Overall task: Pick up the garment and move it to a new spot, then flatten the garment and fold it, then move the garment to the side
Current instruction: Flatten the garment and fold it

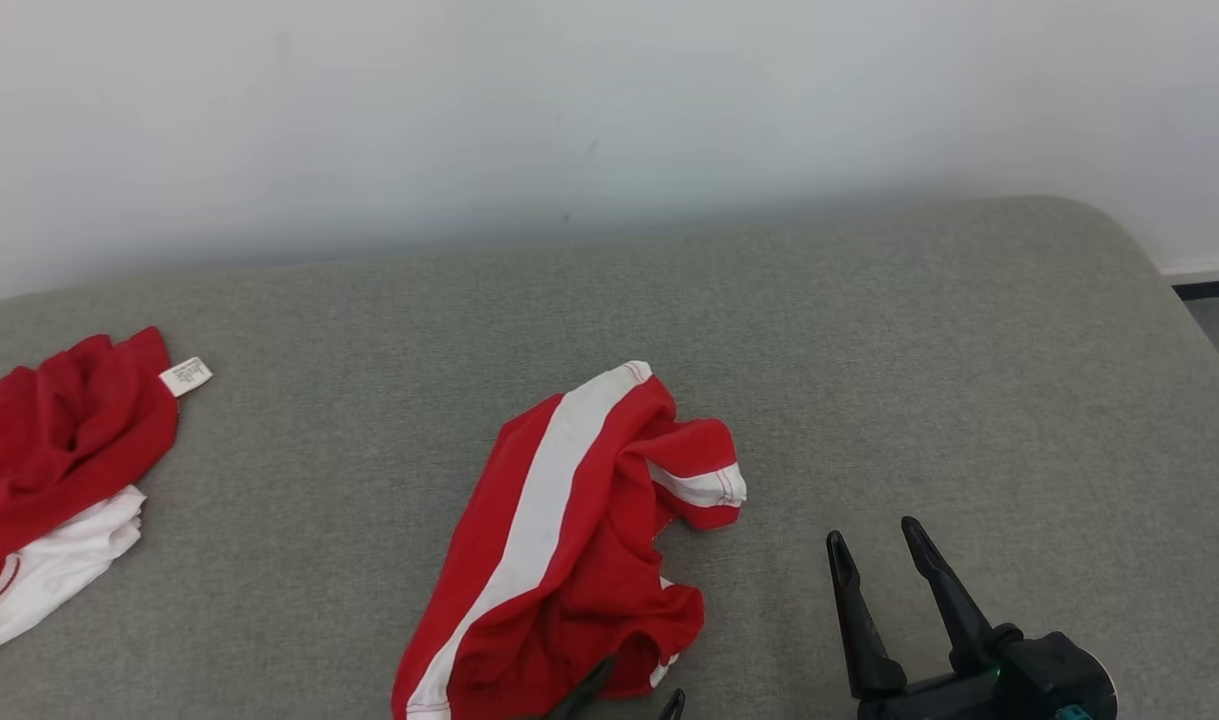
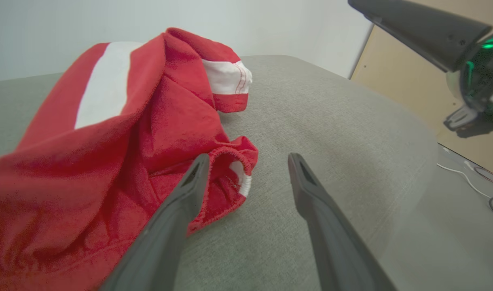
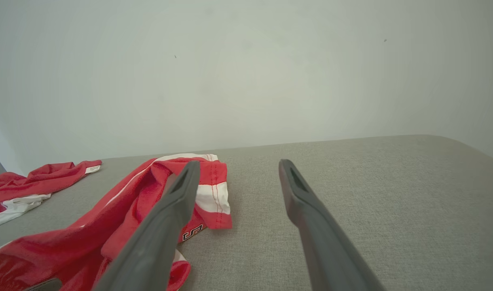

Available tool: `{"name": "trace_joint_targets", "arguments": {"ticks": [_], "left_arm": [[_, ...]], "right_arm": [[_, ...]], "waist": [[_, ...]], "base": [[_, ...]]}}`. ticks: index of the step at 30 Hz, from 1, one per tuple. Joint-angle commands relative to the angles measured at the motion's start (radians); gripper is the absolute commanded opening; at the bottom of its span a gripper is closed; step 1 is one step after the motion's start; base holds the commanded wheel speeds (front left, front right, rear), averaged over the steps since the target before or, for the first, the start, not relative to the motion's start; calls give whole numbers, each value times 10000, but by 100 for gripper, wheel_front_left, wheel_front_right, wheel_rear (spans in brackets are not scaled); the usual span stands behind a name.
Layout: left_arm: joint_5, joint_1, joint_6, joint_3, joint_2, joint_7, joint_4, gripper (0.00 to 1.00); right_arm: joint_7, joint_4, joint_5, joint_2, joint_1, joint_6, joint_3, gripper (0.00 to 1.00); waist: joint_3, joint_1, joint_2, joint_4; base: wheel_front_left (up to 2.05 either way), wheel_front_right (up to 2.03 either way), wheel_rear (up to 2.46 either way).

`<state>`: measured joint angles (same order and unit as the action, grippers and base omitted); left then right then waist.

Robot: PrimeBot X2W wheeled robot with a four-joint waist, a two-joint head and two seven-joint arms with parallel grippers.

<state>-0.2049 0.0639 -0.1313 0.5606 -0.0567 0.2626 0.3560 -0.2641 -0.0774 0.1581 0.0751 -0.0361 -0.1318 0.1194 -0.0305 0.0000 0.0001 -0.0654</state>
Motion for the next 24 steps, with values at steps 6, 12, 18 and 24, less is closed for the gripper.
{"name": "trace_joint_targets", "arguments": {"ticks": [6,12,18,24], "left_arm": [[-439,826,18,524,3,34,992,100],[-719,1194,19,458,19,34,1756,100],[-985,1722,18,478,50,34,2552,65],[-1475,2146,18,466,61,34,2500,0]], "right_arm": [[-4,-9,-87,-71,190,22,-39,100],[-4,7,-87,-98,313,22,-85,100],[-4,-18,-121,-132,379,22,-44,100],[-4,-53,-131,-148,432,22,0,100]], "waist": [[-483,0,-1,-989],[-622,0,-1,-1163],[-706,0,-1,-1046],[-659,0,-1,-811]], "base": [[0,0,0],[0,0,0],[0,0,0],[0,0,0]]}}
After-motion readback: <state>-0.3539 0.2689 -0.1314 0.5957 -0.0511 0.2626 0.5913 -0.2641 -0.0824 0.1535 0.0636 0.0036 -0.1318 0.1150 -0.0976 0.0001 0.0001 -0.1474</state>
